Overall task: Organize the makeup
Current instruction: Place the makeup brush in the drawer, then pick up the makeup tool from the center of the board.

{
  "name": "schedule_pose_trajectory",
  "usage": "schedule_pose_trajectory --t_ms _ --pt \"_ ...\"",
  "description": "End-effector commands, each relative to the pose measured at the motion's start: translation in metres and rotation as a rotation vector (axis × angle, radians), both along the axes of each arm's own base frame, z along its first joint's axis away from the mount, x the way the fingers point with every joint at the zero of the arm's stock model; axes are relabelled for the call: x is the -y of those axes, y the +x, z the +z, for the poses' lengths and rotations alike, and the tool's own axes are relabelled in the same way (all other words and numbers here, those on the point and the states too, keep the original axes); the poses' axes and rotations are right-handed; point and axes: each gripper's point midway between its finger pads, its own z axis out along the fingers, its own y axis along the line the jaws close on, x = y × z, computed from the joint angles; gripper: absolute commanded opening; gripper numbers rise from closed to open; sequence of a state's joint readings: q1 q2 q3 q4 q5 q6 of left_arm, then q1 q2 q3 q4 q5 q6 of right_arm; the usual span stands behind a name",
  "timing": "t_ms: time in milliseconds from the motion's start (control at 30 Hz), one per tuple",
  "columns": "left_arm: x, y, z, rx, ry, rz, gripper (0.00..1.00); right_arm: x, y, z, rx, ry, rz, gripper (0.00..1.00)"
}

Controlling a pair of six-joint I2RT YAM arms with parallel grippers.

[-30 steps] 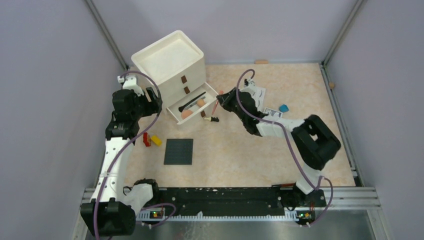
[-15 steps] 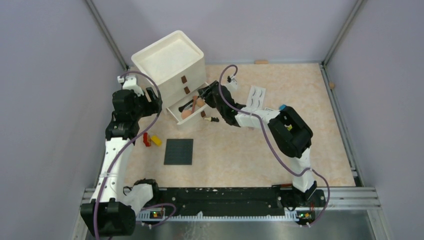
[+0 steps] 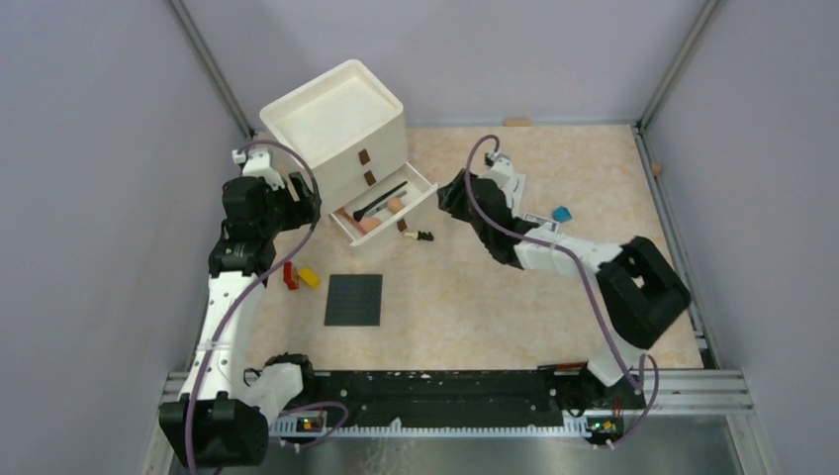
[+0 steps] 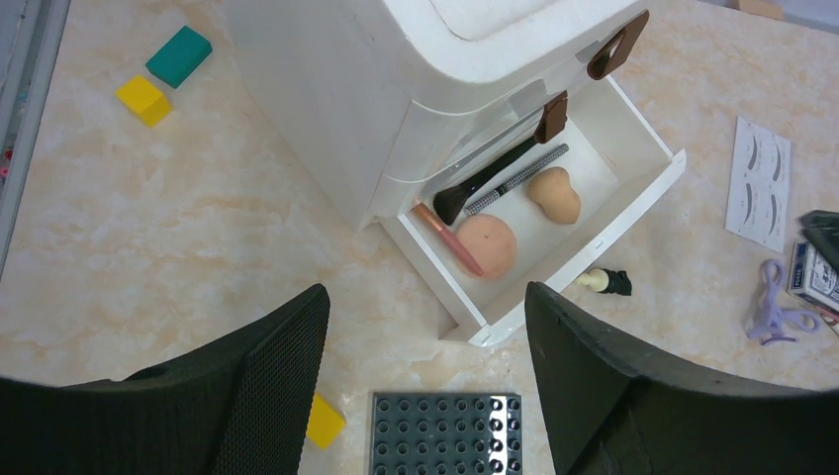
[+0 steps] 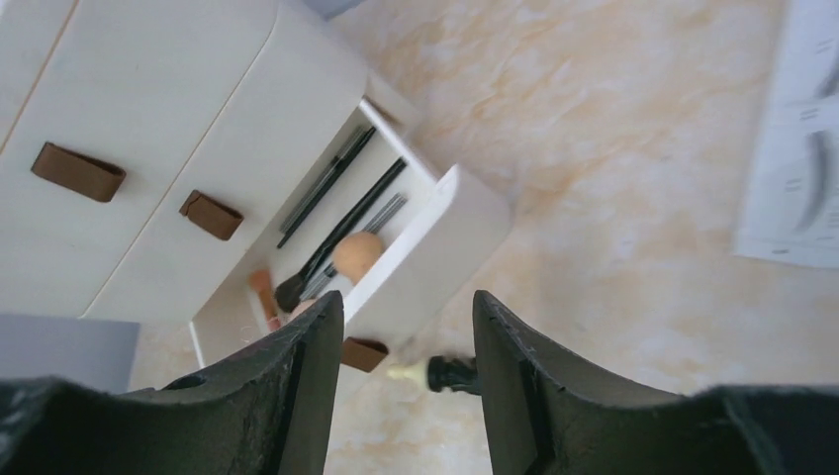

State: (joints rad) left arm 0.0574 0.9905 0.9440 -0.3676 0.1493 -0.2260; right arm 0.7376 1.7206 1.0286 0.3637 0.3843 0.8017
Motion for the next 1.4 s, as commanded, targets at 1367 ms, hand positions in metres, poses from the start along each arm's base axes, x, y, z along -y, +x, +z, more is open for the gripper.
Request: schedule_pose_trajectory --t_ms 1367 --pt "0.017 -0.012 0.003 0.022 0.084 -0.042 0.79 0.157 -0.039 -0.095 -0.672 -0.307 -0.340 0.65"
